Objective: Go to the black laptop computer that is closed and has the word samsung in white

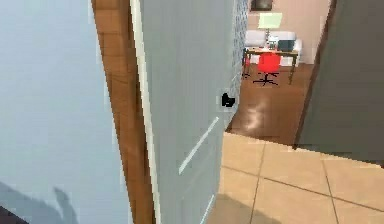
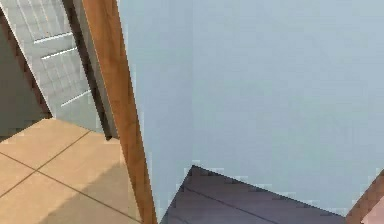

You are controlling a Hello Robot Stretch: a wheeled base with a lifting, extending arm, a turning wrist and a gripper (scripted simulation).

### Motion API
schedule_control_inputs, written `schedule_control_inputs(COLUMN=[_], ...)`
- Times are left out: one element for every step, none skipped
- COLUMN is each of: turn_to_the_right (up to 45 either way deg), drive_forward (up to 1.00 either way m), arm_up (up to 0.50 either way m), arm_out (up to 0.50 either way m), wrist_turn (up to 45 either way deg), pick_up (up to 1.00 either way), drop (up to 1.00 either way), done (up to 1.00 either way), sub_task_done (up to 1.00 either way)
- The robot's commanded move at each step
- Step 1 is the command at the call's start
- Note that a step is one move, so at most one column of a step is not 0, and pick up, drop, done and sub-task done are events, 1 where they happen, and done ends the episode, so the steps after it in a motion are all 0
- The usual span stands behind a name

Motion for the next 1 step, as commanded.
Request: schedule_control_inputs(turn_to_the_right=[45.0], drive_forward=[0.00], arm_up=[0.00], arm_out=[0.00], wrist_turn=[0.0], pick_up=[0.00], drop=[0.00], done=[0.00], sub_task_done=[0.00])
